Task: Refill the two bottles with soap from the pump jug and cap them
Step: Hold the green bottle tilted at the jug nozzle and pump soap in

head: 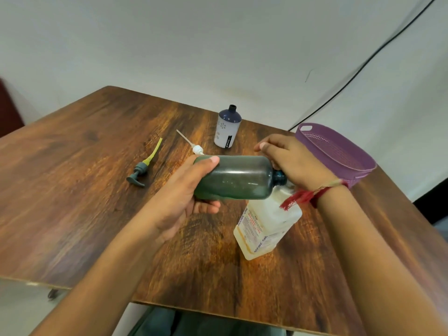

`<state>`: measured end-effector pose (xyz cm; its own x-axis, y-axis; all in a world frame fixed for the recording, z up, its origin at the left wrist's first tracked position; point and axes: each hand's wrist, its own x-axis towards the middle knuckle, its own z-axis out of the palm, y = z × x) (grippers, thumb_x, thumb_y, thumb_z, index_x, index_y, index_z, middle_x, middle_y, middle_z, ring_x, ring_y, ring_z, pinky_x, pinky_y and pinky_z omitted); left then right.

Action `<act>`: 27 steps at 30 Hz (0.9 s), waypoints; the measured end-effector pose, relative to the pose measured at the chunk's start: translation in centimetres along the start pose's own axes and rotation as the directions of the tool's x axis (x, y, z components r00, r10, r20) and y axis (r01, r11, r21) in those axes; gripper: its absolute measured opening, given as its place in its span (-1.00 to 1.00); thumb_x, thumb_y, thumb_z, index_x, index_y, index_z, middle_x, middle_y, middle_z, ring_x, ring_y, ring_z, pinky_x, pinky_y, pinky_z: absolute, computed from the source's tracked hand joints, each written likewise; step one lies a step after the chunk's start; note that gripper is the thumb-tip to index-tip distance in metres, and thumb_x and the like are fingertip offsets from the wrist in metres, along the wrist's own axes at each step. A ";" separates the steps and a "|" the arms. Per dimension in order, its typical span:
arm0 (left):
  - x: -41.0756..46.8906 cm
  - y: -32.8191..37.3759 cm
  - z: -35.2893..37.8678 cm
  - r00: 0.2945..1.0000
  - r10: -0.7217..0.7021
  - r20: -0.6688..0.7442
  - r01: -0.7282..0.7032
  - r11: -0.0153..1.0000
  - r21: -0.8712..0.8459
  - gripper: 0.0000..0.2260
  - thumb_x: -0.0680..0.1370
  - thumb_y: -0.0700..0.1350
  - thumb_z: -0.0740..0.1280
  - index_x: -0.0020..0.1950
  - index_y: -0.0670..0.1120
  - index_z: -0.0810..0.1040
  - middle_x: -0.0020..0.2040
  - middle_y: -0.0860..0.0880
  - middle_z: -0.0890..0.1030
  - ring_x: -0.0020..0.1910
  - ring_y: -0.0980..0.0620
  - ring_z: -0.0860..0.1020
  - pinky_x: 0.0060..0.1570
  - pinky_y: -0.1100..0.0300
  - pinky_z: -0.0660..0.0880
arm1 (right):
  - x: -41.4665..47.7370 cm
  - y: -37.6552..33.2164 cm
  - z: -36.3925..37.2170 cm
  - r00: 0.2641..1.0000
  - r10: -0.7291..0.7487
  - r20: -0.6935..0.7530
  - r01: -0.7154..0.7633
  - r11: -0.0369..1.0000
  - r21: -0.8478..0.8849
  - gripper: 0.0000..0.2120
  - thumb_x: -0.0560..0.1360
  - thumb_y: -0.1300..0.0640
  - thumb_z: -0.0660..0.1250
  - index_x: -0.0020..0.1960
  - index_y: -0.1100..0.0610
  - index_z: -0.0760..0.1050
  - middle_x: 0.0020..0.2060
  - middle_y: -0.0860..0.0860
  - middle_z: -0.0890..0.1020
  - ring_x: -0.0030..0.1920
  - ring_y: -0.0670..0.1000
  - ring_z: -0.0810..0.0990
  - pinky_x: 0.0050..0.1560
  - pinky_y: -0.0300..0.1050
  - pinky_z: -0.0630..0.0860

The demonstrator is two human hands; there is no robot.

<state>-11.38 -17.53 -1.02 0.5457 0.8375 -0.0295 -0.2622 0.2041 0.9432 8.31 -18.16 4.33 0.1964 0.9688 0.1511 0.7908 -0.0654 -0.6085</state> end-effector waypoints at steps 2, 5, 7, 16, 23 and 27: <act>-0.2 0.3 0.1 1.000 -0.001 0.014 0.001 1.000 -0.011 -0.50 0.34 0.15 0.28 0.22 -0.05 0.47 -0.16 -0.06 0.57 -0.42 0.07 0.52 -0.42 0.28 0.53 | 0.4 -0.3 -0.6 0.995 -0.008 0.100 0.015 0.998 -0.067 -0.76 0.59 0.08 0.18 0.04 0.17 0.57 -0.02 0.09 0.62 0.02 0.08 0.57 0.17 0.08 0.47; -0.1 0.1 0.1 1.000 -0.012 0.011 0.012 1.000 -0.029 -0.50 0.34 0.15 0.29 0.21 -0.06 0.47 -0.13 -0.09 0.55 -0.43 0.06 0.52 -0.44 0.30 0.54 | 0.4 -0.1 -0.5 0.985 0.012 0.173 -0.008 1.000 -0.022 -0.77 0.60 0.10 0.16 0.02 0.13 0.58 -0.02 0.08 0.62 0.02 0.08 0.57 0.18 0.07 0.47; 0.1 -0.1 0.0 0.999 -0.033 0.006 0.033 0.999 -0.025 -0.49 0.33 0.16 0.29 0.20 -0.06 0.47 -0.11 -0.10 0.55 -0.43 0.06 0.52 -0.44 0.30 0.54 | 0.1 0.2 0.0 0.990 0.044 0.135 -0.051 0.997 0.053 -0.75 0.62 0.15 0.12 0.01 0.14 0.58 -0.06 0.08 0.62 -0.09 0.01 0.56 0.06 -0.06 0.51; -0.1 -0.3 0.4 0.999 -0.039 0.000 0.039 0.997 -0.069 -0.48 0.32 0.17 0.29 0.19 -0.07 0.49 -0.12 -0.12 0.55 -0.44 0.06 0.52 -0.47 0.30 0.53 | 0.7 -0.5 -1.1 0.965 0.055 0.255 -0.020 0.990 -0.138 -0.74 0.62 0.09 0.10 0.03 0.15 0.54 -0.01 0.05 0.58 0.07 0.08 0.52 0.22 0.06 0.41; -0.1 -0.3 0.1 0.999 -0.034 -0.014 0.034 0.999 -0.033 -0.47 0.31 0.17 0.29 0.19 -0.09 0.47 -0.15 -0.09 0.54 -0.45 0.09 0.51 -0.46 0.31 0.52 | 0.2 0.0 -0.3 0.984 0.078 0.161 -0.054 0.987 -0.151 -0.76 0.60 0.10 0.10 -0.05 0.06 0.55 -0.05 0.06 0.60 0.03 0.10 0.54 0.13 0.04 0.45; -0.3 -0.4 0.1 0.999 -0.044 -0.019 0.043 0.997 -0.059 -0.49 0.31 0.16 0.28 0.17 -0.08 0.48 -0.13 -0.10 0.55 -0.43 0.07 0.52 -0.45 0.29 0.53 | 0.9 -0.8 -0.8 0.952 0.076 0.297 -0.007 0.974 -0.227 -0.74 0.62 0.07 0.10 -0.04 0.12 0.53 -0.04 0.06 0.58 0.00 0.06 0.52 0.10 -0.01 0.41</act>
<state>-11.35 -17.95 -1.30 0.5418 0.8369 -0.0772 -0.2853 0.2696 0.9197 8.34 -17.43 5.58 0.0748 0.9882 -0.1335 0.9005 -0.1244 -0.4167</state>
